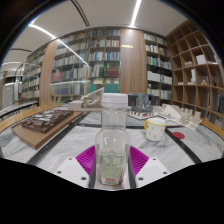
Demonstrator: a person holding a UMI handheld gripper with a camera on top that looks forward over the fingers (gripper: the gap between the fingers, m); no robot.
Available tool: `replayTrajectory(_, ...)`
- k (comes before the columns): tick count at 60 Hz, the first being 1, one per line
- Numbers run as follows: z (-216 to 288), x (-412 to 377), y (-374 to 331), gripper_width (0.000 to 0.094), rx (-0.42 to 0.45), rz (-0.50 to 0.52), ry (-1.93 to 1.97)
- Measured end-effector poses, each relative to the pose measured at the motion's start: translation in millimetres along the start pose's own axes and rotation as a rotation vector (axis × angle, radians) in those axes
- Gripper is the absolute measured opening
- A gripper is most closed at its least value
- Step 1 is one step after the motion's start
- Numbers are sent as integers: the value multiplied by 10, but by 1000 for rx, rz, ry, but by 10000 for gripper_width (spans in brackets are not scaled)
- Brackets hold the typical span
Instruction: Pour water
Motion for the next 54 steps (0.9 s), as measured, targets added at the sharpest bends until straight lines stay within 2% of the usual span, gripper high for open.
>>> replayTrajectory(6, 27, -49, 9, 395, -6, 52, 12)
replayTrajectory(13, 157, -116, -3, 394, -9, 117, 27)
replayTrajectory(21, 655, -222, 11, 395, 32, 258, 195)
replayTrajectory(30, 1451, -221, 187, 394, 35, 537, 636)
replayTrajectory(36, 1863, -42, 385, 392, -28, 733, 1011)
replayTrajectory(40, 2051, 108, 520, 393, -66, 814, 1269)
replayTrajectory(46, 2069, 472, 975, 388, -89, 854, 1570)
replayTrajectory(48, 2057, 618, 931, 390, -106, 858, 1656)
replayTrajectory(54, 1862, 784, 1385, 391, -147, 822, 1874)
Point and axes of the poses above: the point between the fingertips, and its own axes, seen from behind it with the camera up: x to the right, z up, y forward, the way the camera looks, the point moved 9 cm from there along -y, backward, against the way the camera looks, and after that the axes turned 14 degrees about y, right-handed, at the moved point
